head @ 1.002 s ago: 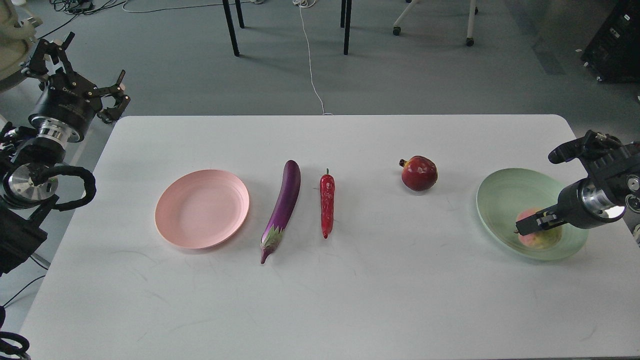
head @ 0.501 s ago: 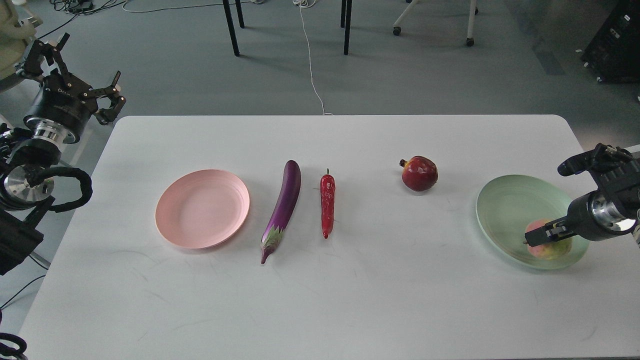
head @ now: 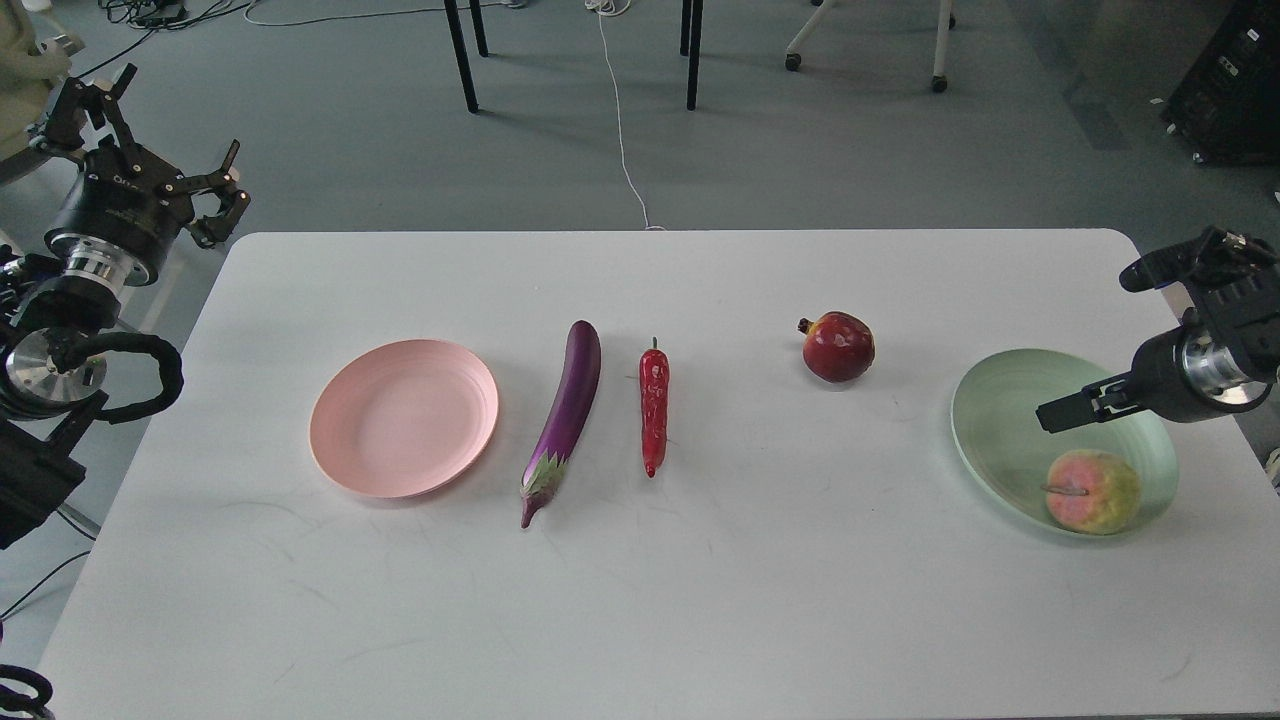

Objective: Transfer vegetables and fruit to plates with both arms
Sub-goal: 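Lift the right gripper and move it to the red pomegranate, then grasp the red pomegranate with the right gripper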

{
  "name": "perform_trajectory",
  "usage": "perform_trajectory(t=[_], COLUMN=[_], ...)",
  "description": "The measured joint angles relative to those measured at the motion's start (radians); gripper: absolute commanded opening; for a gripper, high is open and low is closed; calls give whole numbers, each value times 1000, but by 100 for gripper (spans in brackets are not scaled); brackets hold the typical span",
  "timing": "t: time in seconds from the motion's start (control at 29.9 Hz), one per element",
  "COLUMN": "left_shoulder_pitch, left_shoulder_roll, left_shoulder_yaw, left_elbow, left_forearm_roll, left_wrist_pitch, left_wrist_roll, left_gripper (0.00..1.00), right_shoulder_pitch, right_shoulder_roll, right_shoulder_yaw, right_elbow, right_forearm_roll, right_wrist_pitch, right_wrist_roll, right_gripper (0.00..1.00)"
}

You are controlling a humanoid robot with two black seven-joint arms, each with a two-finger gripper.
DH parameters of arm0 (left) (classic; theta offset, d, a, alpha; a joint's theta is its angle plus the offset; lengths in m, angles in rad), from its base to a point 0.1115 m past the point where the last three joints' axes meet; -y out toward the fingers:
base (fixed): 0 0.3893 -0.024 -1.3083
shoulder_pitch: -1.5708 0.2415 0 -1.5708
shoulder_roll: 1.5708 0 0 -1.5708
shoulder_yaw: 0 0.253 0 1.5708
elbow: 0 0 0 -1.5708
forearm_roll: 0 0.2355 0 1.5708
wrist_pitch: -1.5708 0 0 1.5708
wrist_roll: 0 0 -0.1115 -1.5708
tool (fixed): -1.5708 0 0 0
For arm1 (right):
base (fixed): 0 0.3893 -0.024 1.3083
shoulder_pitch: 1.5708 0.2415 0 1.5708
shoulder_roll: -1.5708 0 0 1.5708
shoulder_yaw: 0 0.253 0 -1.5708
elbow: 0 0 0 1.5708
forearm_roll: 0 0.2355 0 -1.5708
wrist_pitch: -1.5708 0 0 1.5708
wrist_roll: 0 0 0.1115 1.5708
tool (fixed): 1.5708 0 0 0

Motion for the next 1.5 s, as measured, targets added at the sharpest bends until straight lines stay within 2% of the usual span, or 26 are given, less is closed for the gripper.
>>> perform_trajectory(t=[0.37,0.63,0.8,1.2,1.5], left_shoulder_pitch=[0,0,4,8,8], left_shoulder_roll=[-3,1,3,0,-3], left_shoulder_yaw=[3,5,6,-2,-3], left_elbow=[0,2,3,-3,-3], left_forearm_roll=[2,3,3,2,0], left_wrist_pitch=[0,0,0,0,0], left_wrist_roll=[0,0,0,0,-2], left_gripper=[99,99,99,99,99], right_shoulder_pitch=[-24,-68,-90,-141,-168], right_shoulder_roll=[339,495,538,568,621], right_shoulder_yaw=[134,144,143,135,138], right_elbow=[-223,-312,-370,-384,-450], right_forearm_roll=[6,5,3,-3,-1], right_wrist_pitch=[0,0,0,0,0], right_wrist_roll=[2,2,8,8,8], right_gripper=[98,98,98,96,96])
